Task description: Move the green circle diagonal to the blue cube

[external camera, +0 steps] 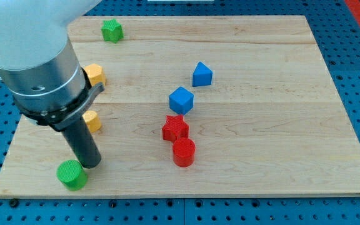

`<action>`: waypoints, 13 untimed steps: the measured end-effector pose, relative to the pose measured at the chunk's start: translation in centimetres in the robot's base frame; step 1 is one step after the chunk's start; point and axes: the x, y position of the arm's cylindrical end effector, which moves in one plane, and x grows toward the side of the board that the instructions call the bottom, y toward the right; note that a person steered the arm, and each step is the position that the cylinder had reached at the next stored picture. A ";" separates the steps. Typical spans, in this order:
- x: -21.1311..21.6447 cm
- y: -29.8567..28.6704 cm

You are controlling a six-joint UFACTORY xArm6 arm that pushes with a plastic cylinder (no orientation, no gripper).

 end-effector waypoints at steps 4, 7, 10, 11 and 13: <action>5.0 -7.6; 2.5 -17.0; 0.2 -13.9; 0.1 -10.5; 0.2 -9.3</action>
